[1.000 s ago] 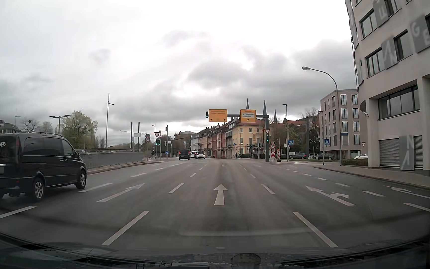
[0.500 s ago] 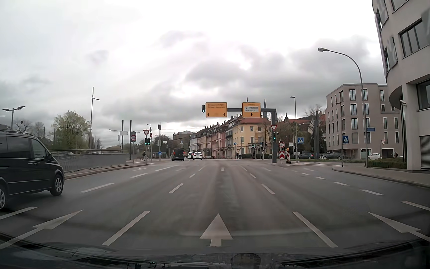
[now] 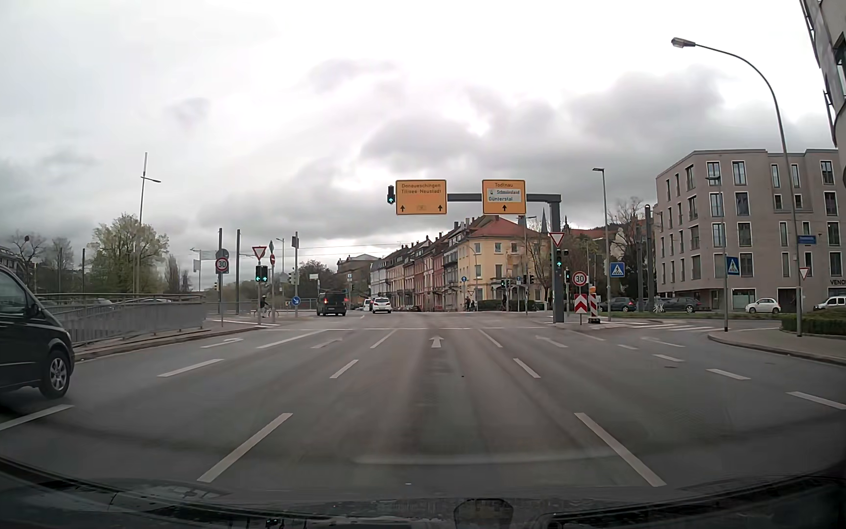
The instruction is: Follow the waypoints while adhering to traffic rules and regulations
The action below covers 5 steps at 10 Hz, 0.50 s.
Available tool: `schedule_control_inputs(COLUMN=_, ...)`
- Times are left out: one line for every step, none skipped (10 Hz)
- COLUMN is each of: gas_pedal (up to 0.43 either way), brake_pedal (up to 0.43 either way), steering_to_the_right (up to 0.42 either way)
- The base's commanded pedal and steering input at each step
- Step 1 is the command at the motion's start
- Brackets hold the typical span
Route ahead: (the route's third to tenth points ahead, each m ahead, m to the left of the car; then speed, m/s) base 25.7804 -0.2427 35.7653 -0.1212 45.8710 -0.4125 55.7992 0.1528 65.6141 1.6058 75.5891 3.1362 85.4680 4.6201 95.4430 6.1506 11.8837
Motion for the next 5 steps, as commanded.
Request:
schedule_control_inputs(gas_pedal=0.000, brake_pedal=0.000, steering_to_the_right=0.001)
schedule_control_inputs(gas_pedal=0.000, brake_pedal=0.000, steering_to_the_right=0.000)
schedule_control_inputs(gas_pedal=0.000, brake_pedal=0.000, steering_to_the_right=0.000)
schedule_control_inputs(gas_pedal=0.000, brake_pedal=0.000, steering_to_the_right=0.000)
schedule_control_inputs(gas_pedal=0.000, brake_pedal=0.000, steering_to_the_right=-0.001)
